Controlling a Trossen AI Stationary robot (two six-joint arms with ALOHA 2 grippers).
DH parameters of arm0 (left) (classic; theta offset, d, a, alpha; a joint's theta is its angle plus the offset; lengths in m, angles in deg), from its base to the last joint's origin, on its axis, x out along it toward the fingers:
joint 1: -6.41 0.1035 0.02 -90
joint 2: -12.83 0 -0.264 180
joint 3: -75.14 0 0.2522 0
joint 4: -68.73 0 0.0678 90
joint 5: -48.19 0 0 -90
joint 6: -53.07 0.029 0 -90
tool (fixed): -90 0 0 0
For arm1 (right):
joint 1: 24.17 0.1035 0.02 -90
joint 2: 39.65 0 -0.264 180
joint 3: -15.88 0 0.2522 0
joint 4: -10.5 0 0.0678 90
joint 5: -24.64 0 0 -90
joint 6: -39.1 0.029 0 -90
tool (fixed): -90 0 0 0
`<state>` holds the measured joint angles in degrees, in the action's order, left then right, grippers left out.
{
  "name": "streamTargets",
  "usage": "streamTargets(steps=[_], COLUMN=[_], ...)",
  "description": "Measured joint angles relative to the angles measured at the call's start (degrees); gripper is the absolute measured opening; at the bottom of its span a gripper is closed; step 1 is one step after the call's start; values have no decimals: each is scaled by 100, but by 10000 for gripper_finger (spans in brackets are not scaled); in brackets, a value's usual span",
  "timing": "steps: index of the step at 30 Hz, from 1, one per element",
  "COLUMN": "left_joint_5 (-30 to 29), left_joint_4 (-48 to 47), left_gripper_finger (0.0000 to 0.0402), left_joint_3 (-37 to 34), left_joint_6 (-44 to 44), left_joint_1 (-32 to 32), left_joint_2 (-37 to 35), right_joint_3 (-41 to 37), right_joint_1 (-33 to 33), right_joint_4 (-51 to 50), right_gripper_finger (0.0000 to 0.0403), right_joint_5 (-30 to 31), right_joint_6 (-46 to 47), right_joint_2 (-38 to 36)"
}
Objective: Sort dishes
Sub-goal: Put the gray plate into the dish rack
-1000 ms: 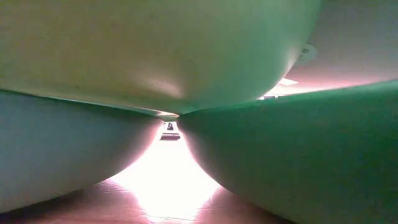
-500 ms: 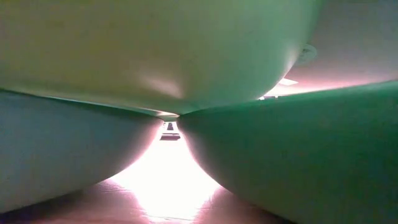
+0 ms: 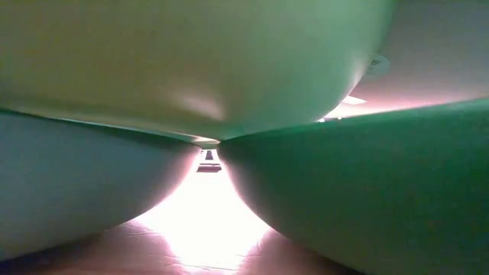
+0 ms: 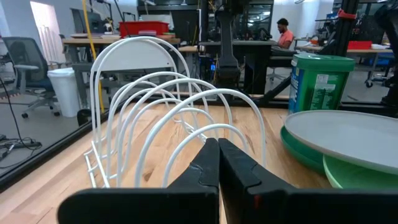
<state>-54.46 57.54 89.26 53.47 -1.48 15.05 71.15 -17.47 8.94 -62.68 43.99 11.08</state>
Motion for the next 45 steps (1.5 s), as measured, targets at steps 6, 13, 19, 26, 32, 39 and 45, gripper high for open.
streamTargets(steps=[6, 13, 19, 26, 32, 39, 45], left_joint_5=[1, -1, -6, -25, -25, -63, -335], left_joint_4=[0, 24, 211, 227, 244, 254, 254], left_gripper_finger=[0, 0, 0, 0, 0, 0, 0], left_joint_3=[-1, -1, 0, 0, -1, 0, -1], left_joint_6=[1, 1, 1, 1, 2, 3, 5], left_joint_1=[0, 1, 1, 1, 1, 1, 3], left_joint_2=[0, 1, 0, 0, 0, 0, 0], right_joint_3=[922, 2640, 3687, 3769, 3769, 3769, 3767], right_joint_1=[2, 142, 316, 413, 428, 430, 430], right_joint_4=[-1709, -4045, -5685, -5791, -5772, -5762, -5706], right_gripper_finger=[18, 78, 140, 176, 181, 181, 181], right_joint_5=[44, 27, -366, -1025, -1069, -1202, -1202], right_joint_6=[538, 1032, 1732, 2119, 2204, 2394, 2555], right_joint_2=[823, 2240, 3522, 4397, 4801, 5150, 5240])
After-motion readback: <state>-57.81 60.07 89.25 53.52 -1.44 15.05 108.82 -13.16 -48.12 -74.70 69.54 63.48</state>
